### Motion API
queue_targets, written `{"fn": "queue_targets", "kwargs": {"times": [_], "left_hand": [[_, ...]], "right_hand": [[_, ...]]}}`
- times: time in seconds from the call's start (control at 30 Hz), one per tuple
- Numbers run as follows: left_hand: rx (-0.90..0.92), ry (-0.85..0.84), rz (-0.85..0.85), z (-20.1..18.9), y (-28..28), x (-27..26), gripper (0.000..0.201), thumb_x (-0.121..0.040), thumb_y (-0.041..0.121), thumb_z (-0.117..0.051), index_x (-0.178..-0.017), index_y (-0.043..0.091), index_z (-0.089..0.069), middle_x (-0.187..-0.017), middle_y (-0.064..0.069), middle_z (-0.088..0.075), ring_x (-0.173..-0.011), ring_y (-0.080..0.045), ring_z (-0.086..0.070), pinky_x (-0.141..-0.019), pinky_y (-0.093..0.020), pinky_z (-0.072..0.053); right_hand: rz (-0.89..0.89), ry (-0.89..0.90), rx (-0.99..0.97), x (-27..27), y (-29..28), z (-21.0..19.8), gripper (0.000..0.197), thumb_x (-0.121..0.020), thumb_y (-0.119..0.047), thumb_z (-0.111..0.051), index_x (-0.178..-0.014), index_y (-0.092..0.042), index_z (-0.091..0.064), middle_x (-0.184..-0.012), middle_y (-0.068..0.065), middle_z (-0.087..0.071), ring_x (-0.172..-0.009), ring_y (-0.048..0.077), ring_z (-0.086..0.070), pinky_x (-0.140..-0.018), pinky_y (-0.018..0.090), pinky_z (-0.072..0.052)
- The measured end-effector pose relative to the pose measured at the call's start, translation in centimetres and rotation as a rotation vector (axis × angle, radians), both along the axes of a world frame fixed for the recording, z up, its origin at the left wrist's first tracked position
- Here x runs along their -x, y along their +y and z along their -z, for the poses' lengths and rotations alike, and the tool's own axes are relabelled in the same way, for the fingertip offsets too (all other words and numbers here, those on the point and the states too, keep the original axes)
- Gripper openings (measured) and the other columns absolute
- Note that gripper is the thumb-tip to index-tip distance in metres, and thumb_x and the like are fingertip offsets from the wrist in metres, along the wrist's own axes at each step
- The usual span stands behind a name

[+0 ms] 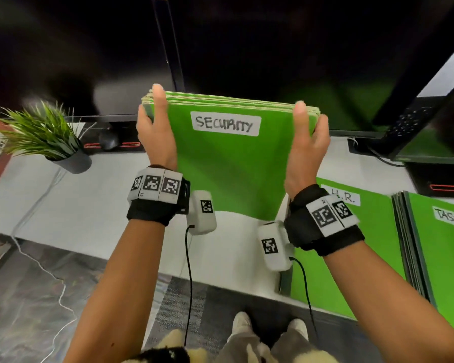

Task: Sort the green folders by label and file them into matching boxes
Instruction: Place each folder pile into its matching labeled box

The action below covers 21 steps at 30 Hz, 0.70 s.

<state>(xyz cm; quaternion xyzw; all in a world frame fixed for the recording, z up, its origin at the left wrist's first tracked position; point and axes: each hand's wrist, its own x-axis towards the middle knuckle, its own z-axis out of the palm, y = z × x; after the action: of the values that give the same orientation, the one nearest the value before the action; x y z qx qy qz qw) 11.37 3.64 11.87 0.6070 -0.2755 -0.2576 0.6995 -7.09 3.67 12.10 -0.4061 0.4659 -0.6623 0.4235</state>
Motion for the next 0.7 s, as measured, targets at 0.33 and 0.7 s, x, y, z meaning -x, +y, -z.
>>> {"fn": "queue_targets", "kwargs": {"times": [0.33, 0.7], "left_hand": [[0.079, -0.073, -0.127, -0.7, -1.1, -1.1, 0.038, -0.095, 0.019, -0.042, -0.057, 0.023, -0.044, -0.052, 0.013, -0.042, -0.053, -0.005, -0.04, -0.06, -0.023, -0.036], [-0.26, -0.234, 0.158, 9.5, 3.6, -0.3, 0.062, -0.082, 0.02, -0.065, -0.132, 0.001, -0.034, -0.116, -0.004, -0.054, -0.102, -0.011, -0.05, -0.082, -0.016, -0.04]], "right_hand": [[0.129, 0.133, 0.082, -0.6, -0.8, 0.7, 0.034, -0.101, -0.014, -0.03, -0.068, -0.022, -0.027, -0.063, -0.011, -0.023, -0.049, -0.002, -0.025, -0.052, 0.012, -0.025], [-0.164, 0.51, -0.29, 1.0, 3.1, 11.2, 0.057, -0.089, -0.01, -0.058, -0.133, 0.005, -0.025, -0.128, 0.012, -0.044, -0.122, 0.021, -0.043, -0.101, 0.021, -0.03]]}}
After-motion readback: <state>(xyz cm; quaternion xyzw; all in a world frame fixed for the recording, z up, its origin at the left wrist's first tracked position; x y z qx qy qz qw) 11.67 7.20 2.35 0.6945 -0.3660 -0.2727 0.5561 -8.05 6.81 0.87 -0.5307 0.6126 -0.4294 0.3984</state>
